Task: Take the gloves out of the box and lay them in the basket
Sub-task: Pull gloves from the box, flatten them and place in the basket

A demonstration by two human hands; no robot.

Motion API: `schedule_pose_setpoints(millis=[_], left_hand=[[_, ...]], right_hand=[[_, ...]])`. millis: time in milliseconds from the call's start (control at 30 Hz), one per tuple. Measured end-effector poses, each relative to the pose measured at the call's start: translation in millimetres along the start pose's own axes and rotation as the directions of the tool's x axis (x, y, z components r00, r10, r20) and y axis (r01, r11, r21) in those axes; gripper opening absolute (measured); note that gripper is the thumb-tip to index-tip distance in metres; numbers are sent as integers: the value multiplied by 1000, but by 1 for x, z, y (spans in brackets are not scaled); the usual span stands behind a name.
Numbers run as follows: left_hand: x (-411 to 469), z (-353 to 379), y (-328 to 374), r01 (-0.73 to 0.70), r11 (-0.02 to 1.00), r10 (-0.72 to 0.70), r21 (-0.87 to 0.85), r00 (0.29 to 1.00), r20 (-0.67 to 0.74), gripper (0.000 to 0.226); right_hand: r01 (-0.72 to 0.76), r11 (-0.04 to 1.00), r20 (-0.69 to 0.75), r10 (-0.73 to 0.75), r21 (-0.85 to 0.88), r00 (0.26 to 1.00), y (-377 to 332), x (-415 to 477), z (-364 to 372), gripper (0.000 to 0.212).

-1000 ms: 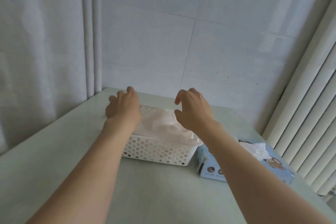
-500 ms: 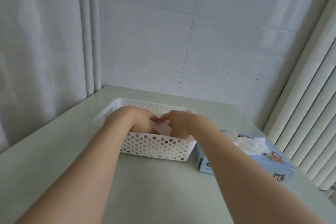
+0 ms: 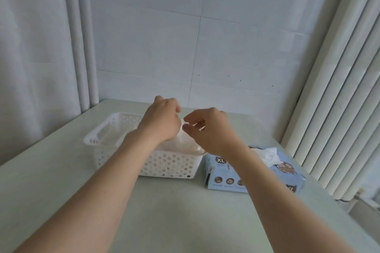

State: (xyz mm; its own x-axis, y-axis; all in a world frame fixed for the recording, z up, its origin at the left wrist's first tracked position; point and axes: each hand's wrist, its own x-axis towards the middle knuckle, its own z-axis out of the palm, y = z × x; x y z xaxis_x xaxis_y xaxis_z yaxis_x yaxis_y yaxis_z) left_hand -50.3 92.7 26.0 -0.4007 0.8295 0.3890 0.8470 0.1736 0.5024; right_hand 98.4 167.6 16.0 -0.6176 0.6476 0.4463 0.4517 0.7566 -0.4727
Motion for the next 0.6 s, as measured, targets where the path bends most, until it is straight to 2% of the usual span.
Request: schedule_pose_setpoints(millis=[33,100,200,267,367,467,600], left_hand=[[-3,4,9,-45,999,44,-17,997,-56,35],[-10,14,27,-145,988,136,-48,979,-149,33],[-23,28,53,-287,955,266,-79,941,-210,31],[-35,39,69,-414,910,402,-30,897,-185,31],[-51,59,83,-549,834,551,48,829,-93,31],[-63,79,89,-556,830,557,49,830,-15,30],[-76,108,86,-543,829,537,136,840,82,49]], right_hand=[[6,1000,-104,-4,22,995,8,-8,-4,19],[-5,999,-245,15,41,969,25,-24,-14,25],[-70,991,-363,106,111,926,52,-48,-34,39],[-120,983,-409,166,137,897,70,-63,-46,42],[-188,965,-428,250,182,868,94,-80,-56,40],[-244,929,-390,341,279,855,107,-94,-62,35],[-263,936,-317,329,233,890,111,-104,-69,23]])
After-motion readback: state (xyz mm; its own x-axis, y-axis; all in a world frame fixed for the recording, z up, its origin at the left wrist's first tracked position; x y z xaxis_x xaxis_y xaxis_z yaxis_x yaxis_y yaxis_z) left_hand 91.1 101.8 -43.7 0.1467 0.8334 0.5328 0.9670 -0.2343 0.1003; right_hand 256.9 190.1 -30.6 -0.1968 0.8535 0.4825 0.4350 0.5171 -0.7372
